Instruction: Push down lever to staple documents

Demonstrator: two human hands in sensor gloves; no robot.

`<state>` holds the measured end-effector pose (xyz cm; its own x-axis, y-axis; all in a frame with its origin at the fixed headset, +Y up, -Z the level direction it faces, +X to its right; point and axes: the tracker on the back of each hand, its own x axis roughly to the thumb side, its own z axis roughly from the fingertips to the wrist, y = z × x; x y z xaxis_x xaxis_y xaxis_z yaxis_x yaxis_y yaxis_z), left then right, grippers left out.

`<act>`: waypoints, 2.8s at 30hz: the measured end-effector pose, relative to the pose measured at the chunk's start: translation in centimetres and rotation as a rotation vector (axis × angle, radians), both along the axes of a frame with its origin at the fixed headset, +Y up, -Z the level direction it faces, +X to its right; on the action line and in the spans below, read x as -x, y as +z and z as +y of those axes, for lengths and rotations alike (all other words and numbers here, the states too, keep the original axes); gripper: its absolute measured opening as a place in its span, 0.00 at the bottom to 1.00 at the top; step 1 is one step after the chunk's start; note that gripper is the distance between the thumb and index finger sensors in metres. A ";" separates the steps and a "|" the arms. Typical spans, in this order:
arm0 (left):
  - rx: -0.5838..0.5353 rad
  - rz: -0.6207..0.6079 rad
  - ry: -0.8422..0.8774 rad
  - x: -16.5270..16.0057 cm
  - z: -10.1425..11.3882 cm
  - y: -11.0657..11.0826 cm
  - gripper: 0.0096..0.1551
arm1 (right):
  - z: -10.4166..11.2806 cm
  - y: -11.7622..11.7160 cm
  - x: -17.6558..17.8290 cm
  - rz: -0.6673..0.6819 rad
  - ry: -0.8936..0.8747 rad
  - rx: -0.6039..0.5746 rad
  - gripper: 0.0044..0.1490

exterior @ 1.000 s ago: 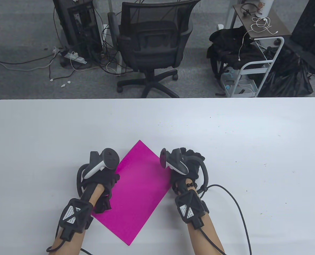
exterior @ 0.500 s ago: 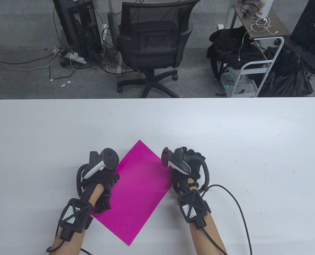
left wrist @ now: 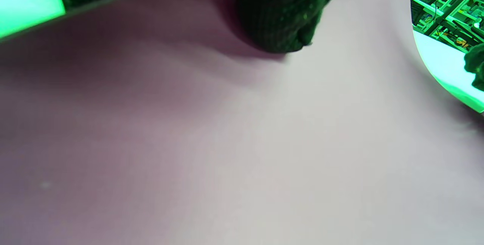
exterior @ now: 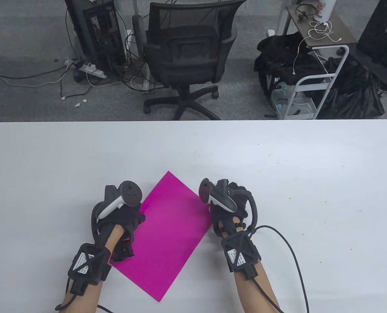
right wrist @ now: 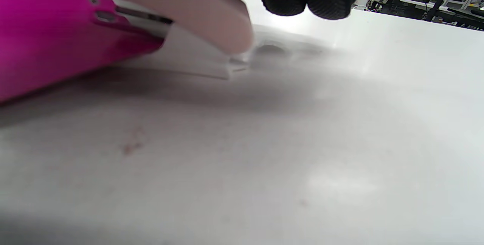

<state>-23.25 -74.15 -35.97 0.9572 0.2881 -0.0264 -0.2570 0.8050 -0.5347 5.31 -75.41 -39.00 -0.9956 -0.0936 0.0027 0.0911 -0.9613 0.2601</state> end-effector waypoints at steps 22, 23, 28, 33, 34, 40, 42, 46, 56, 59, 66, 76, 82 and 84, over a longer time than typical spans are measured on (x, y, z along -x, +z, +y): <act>-0.044 0.375 0.568 11.9 2.6 3.9 0.22 | 1.6 0.1 -0.8 -0.009 -0.071 -0.030 0.47; -0.048 0.385 0.571 11.6 2.5 4.0 0.22 | 1.9 0.3 -1.0 -0.007 -0.078 -0.034 0.47; -0.104 0.438 0.489 9.5 1.5 4.3 0.22 | 3.7 2.2 -1.8 0.016 -0.064 -0.063 0.48; -0.152 0.423 0.281 6.9 0.8 4.1 0.22 | 5.7 5.9 -3.8 0.033 -0.057 -0.102 0.49; -0.176 0.408 0.222 6.5 0.8 4.1 0.22 | 5.9 6.5 -4.1 0.036 -0.057 -0.112 0.49; -0.216 0.424 0.039 3.8 0.9 4.2 0.22 | 5.9 9.8 -6.6 0.049 -0.087 -0.146 0.50; -0.230 0.444 -0.037 3.2 0.7 4.2 0.22 | 5.4 10.3 -7.1 0.065 -0.125 -0.178 0.50; -0.194 0.457 -0.226 2.5 0.0 4.2 0.22 | 4.9 10.7 -7.8 0.075 -0.183 -0.165 0.50; -0.310 0.375 -0.390 1.6 -0.9 4.0 0.28 | 4.7 11.2 -8.3 0.095 -0.182 -0.229 0.50; -0.333 0.362 -0.426 1.5 -1.0 4.0 0.35 | 4.3 11.3 -8.1 0.121 -0.176 -0.204 0.52; -0.369 0.356 -0.464 1.3 -1.0 4.2 0.43 | 3.8 11.3 -8.3 0.162 -0.221 -0.179 0.54; -0.351 0.364 -0.520 1.1 -0.9 4.3 0.43 | 3.9 11.3 -8.5 0.163 -0.247 -0.175 0.53; -0.332 0.377 -0.493 1.4 -1.0 4.3 0.45 | 3.8 11.2 -8.6 0.158 -0.253 -0.178 0.53; -0.327 0.372 -0.485 1.5 -1.0 4.3 0.45 | 3.8 11.3 -8.6 0.155 -0.252 -0.178 0.53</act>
<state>-24.70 -75.17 -31.64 0.9242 -0.1215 -0.3622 0.0540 0.9801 -0.1909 13.89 -71.57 -27.75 -0.9765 0.1425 0.1618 -0.1295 -0.9876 0.0883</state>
